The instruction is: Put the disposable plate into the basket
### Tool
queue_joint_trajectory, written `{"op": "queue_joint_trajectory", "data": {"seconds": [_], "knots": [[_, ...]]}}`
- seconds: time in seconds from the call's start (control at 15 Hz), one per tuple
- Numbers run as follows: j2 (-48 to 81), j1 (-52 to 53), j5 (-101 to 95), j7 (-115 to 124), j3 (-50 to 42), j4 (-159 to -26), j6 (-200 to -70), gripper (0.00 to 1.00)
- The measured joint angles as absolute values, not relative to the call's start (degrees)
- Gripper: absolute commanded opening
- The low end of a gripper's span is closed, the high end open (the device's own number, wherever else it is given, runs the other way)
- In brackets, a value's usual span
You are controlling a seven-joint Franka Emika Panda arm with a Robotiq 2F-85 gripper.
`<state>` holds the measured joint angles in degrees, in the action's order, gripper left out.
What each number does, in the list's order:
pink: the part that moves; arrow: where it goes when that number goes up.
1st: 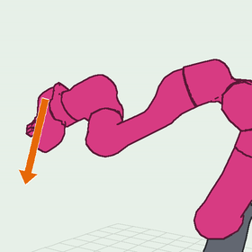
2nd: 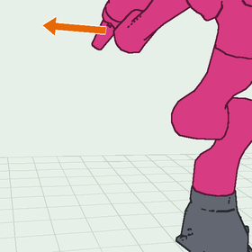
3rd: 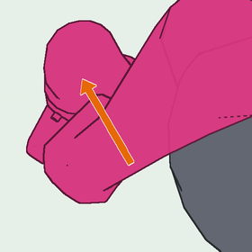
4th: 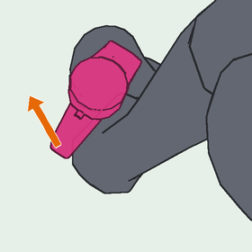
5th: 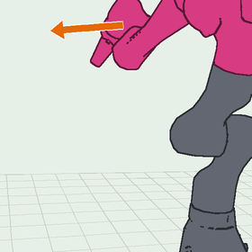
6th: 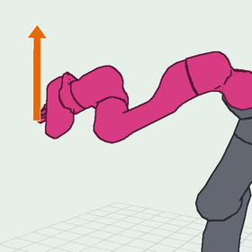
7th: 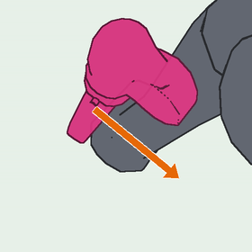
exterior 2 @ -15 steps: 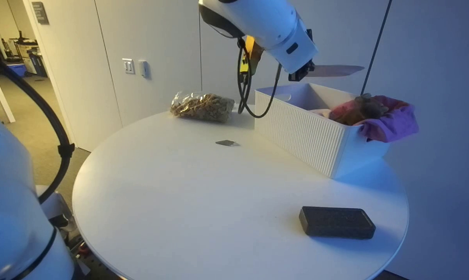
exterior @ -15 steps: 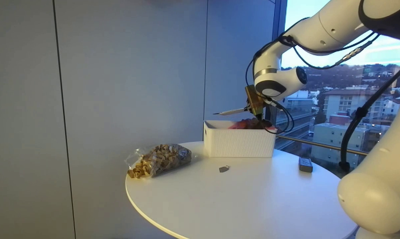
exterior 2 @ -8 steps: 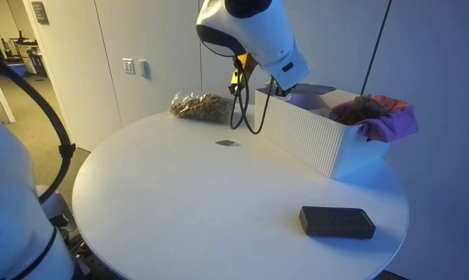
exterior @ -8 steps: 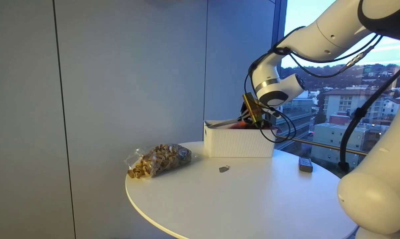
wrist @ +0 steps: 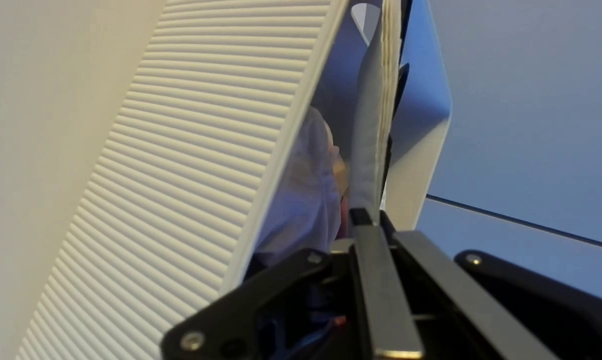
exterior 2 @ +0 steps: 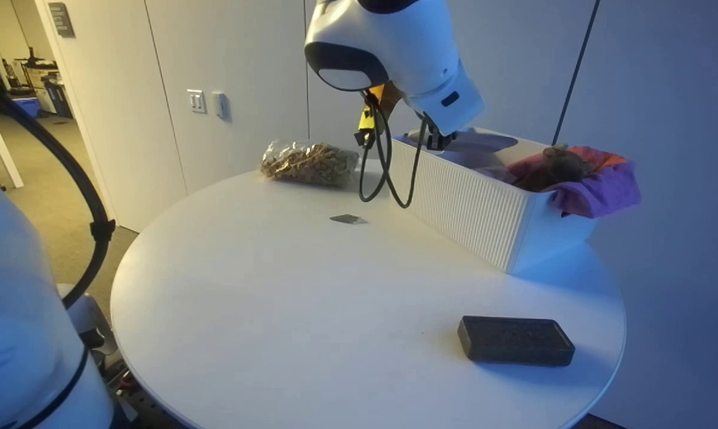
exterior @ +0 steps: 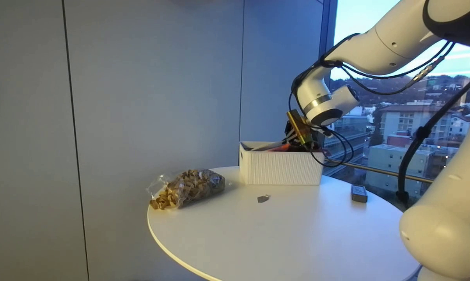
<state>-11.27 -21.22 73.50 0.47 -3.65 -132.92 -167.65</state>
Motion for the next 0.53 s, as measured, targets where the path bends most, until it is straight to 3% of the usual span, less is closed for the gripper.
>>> {"op": "queue_joint_trajectory", "data": {"seconds": [0.27,0.33,0.53], "knots": [[-11.4,-18.8,67.6,3.8,-6.8,-133.6,-167.5,0.29],[-11.5,-18.5,66.1,4.9,-7.2,-133.8,-167.5,0.04],[-11.5,-18.0,63.9,6.6,-8.0,-134.3,-167.1,0.04]]}}
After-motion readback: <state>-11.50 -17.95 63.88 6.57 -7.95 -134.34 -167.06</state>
